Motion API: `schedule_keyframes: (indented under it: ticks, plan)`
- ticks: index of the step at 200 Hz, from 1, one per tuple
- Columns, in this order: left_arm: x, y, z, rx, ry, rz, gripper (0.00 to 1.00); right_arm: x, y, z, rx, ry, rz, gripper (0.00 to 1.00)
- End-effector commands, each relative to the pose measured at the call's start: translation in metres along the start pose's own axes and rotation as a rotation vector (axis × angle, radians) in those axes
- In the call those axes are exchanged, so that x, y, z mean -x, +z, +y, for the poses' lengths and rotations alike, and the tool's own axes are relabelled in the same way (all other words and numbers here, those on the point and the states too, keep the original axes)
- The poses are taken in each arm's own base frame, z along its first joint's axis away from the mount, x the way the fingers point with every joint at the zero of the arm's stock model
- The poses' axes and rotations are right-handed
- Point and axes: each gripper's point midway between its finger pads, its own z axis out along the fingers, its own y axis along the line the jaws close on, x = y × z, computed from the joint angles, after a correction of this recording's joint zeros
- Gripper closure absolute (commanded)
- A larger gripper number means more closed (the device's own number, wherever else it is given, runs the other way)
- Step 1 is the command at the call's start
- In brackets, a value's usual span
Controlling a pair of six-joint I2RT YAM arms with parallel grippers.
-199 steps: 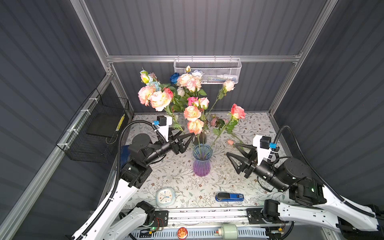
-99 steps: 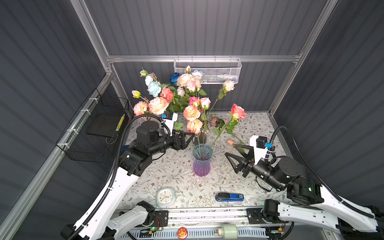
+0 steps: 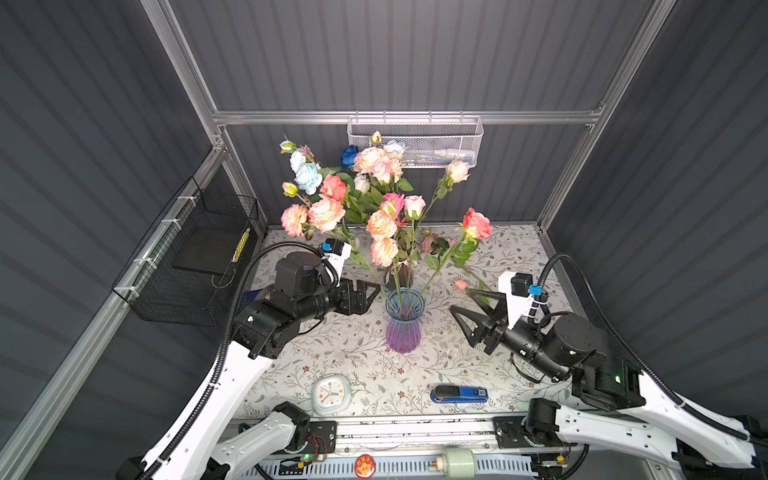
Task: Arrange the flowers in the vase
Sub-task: 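Open the left gripper and withdraw while the right gripper reaches the loose stems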
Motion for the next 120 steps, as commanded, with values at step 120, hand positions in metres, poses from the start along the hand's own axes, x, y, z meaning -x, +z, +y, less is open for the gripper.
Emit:
schedule_keyframes:
  ticks: [120]
  plan:
    - [-0.016, -0.068, -0.01, -0.125, -0.021, -0.35, 0.0, -0.16, 0.016, -0.097, -0.258, 0.258, 0.359, 0.3]
